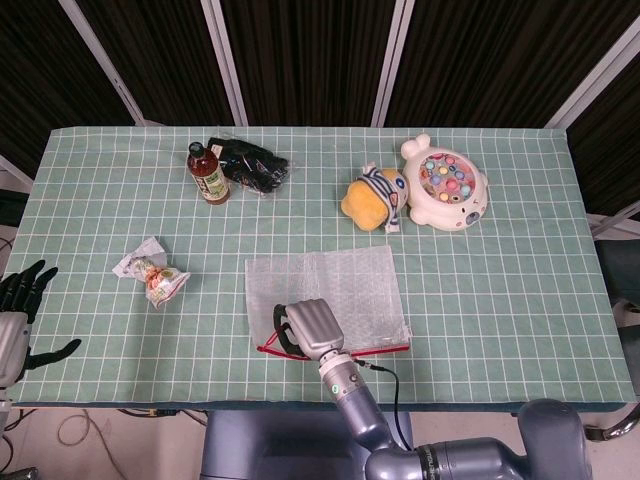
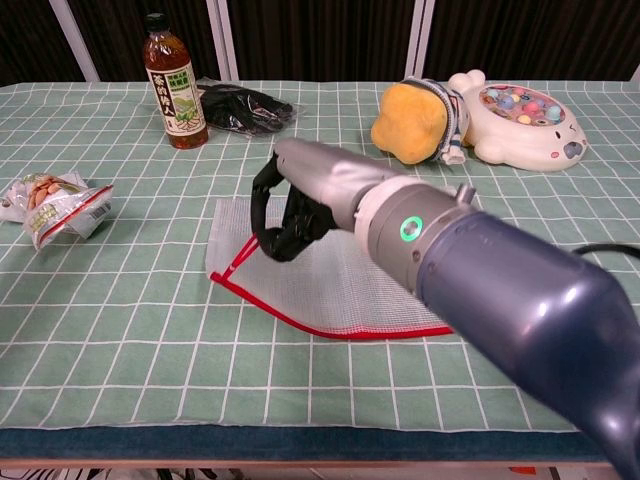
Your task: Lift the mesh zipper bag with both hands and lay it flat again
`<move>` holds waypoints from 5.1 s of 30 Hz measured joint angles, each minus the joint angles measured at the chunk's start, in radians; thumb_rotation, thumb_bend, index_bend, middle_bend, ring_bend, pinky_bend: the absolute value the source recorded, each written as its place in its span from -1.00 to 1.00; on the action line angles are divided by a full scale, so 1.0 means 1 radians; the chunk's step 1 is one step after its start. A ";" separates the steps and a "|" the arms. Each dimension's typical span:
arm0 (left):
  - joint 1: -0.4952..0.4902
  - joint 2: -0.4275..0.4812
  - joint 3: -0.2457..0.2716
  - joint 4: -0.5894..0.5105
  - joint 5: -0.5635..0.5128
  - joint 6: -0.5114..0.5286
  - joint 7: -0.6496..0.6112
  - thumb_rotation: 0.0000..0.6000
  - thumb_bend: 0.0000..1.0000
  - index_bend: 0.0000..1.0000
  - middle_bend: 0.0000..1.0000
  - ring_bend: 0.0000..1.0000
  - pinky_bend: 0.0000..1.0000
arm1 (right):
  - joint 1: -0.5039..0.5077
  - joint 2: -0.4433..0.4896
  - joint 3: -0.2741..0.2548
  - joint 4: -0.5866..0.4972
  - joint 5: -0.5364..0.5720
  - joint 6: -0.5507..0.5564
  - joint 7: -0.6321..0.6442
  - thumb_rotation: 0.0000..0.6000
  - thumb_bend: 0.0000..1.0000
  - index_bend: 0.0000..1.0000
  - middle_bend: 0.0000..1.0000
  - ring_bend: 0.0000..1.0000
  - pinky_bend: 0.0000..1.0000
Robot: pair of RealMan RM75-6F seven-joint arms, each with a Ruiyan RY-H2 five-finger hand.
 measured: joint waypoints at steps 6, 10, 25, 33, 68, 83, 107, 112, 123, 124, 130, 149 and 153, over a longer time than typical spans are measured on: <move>-0.046 0.029 -0.041 -0.076 -0.018 -0.032 0.051 1.00 -0.80 -0.64 -1.00 -1.00 -1.00 | 0.029 0.056 0.060 -0.040 0.036 0.008 -0.012 1.00 0.15 0.12 1.00 1.00 1.00; -0.092 0.046 -0.080 -0.128 -0.037 -0.066 0.090 1.00 -0.76 -0.58 -1.00 -1.00 -1.00 | 0.052 0.086 0.093 -0.059 0.063 0.009 -0.017 1.00 0.15 0.12 1.00 1.00 1.00; -0.377 0.125 -0.217 -0.197 -0.126 -0.399 0.177 1.00 -0.70 -0.27 -0.95 -1.00 -1.00 | 0.140 0.158 0.161 -0.104 0.163 0.018 -0.016 1.00 0.15 0.12 1.00 1.00 1.00; -0.566 0.100 -0.254 -0.192 -0.227 -0.591 0.248 1.00 -0.70 -0.17 -0.93 -1.00 -1.00 | 0.176 0.181 0.164 -0.126 0.192 0.047 -0.005 1.00 0.15 0.13 1.00 1.00 1.00; -0.741 -0.153 -0.133 -0.133 -0.371 -0.629 0.385 1.00 -0.56 -0.01 -0.93 -1.00 -1.00 | 0.257 0.225 0.126 -0.137 0.245 0.111 0.060 1.00 0.15 0.14 1.00 1.00 1.00; -0.756 -0.212 -0.113 -0.111 -0.382 -0.596 0.391 1.00 -0.47 0.01 -0.93 -1.00 -1.00 | 0.270 0.238 0.111 -0.150 0.254 0.129 0.076 1.00 0.15 0.14 1.00 1.00 1.00; -0.754 -0.251 -0.098 -0.086 -0.389 -0.572 0.353 1.00 -0.30 0.14 -0.93 -1.00 -1.00 | 0.290 0.239 0.094 -0.157 0.261 0.145 0.086 1.00 0.15 0.15 1.00 1.00 1.00; -0.751 -0.262 -0.103 -0.087 -0.392 -0.562 0.337 1.00 -0.27 0.17 -0.91 -1.00 -1.00 | 0.293 0.238 0.093 -0.162 0.263 0.151 0.086 1.00 0.15 0.15 1.00 1.00 1.00; -0.741 -0.288 -0.119 -0.070 -0.380 -0.510 0.324 1.00 -0.24 0.21 -0.88 -1.00 -1.00 | 0.293 0.245 0.089 -0.178 0.257 0.160 0.093 1.00 0.15 0.15 1.00 1.00 1.00; -0.739 -0.291 -0.123 -0.068 -0.379 -0.502 0.323 1.00 -0.24 0.21 -0.88 -1.00 -1.00 | 0.292 0.245 0.090 -0.179 0.258 0.161 0.094 1.00 0.15 0.15 1.00 1.00 1.00; -0.734 -0.300 -0.152 -0.068 -0.381 -0.466 0.313 1.00 -0.24 0.21 -0.88 -1.00 -1.00 | 0.283 0.254 0.091 -0.182 0.264 0.170 0.103 1.00 0.15 0.15 1.00 1.00 1.00; -0.738 -0.294 -0.270 -0.092 -0.421 -0.378 0.276 1.00 -0.24 0.22 -0.88 -1.00 -1.00 | 0.223 0.296 0.064 -0.193 0.280 0.173 0.154 1.00 0.15 0.16 1.00 1.00 1.00; -0.741 -0.297 -0.278 -0.094 -0.422 -0.370 0.275 1.00 -0.24 0.22 -0.88 -1.00 -1.00 | 0.217 0.300 0.058 -0.195 0.281 0.172 0.156 1.00 0.15 0.16 1.00 1.00 1.00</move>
